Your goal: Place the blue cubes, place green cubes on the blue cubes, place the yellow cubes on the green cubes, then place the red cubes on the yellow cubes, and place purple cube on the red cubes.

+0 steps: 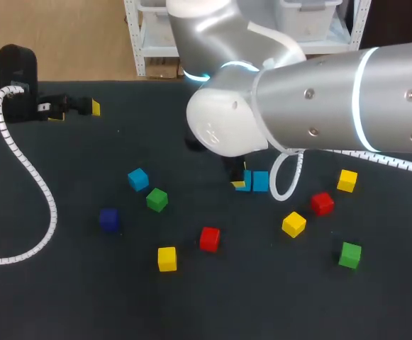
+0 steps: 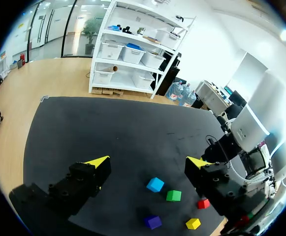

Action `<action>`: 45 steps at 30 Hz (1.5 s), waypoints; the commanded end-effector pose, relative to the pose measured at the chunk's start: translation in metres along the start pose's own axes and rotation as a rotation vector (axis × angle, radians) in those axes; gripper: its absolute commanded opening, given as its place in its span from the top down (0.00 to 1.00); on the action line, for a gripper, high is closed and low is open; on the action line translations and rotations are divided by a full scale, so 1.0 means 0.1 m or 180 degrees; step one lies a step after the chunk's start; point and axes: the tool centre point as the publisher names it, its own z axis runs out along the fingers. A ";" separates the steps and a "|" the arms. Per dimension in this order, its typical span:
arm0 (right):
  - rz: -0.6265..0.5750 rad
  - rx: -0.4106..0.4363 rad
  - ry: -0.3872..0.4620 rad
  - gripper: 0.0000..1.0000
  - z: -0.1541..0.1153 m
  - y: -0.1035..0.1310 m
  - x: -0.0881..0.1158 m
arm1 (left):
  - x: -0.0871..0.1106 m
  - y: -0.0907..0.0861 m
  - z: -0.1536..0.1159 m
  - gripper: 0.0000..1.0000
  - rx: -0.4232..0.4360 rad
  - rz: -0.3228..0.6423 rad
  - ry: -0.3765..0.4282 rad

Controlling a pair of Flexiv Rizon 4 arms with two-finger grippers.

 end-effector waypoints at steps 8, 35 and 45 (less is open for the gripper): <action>-0.0018 0.0019 -0.0008 1.00 0.03 0.01 0.01 | 0.01 0.01 0.00 0.00 0.0019 0.0003 -0.0014; -0.0067 0.0164 -0.0063 0.00 0.05 -0.04 -0.01 | 0.01 0.01 0.00 0.00 0.0019 0.0003 -0.0014; -0.0096 0.0181 -0.0038 0.09 0.09 -0.07 0.05 | 0.01 0.01 0.00 0.00 0.0019 0.0003 -0.0014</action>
